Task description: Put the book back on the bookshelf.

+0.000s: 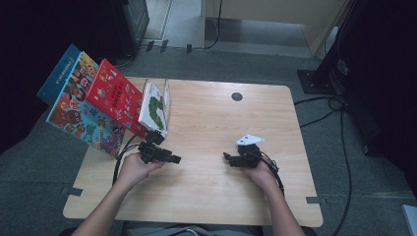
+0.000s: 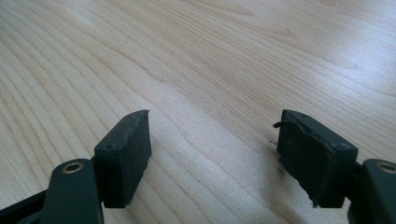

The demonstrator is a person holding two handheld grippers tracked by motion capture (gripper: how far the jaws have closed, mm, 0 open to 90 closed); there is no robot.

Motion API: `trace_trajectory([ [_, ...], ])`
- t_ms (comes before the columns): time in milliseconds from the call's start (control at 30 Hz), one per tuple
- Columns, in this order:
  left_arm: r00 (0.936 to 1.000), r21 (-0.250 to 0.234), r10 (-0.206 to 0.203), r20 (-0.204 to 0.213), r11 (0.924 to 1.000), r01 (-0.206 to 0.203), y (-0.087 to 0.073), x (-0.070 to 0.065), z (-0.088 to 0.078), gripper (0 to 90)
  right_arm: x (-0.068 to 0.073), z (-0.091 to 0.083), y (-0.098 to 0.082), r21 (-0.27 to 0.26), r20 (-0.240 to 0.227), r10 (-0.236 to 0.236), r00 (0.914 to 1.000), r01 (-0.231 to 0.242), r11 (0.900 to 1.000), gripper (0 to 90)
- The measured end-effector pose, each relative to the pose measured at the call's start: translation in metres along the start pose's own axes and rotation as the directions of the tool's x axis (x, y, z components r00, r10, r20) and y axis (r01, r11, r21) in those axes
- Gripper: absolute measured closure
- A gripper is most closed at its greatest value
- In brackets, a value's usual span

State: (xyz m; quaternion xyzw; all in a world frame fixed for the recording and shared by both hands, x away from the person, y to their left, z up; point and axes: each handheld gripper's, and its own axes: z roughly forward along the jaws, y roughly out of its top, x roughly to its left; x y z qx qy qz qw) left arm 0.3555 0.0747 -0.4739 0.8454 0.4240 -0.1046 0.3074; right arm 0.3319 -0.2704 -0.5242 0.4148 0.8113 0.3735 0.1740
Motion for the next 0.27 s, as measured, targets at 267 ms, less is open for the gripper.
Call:
trace_trajectory([
  [267,1.0000,0.003,0.005,-0.005,1.0000,-0.005,-0.0057,0.0036,0.0035,40.7,0.0005,0.0003,-0.0001,0.003,-0.004,-0.008,1.0000,0.008,1.000,22.9],
])
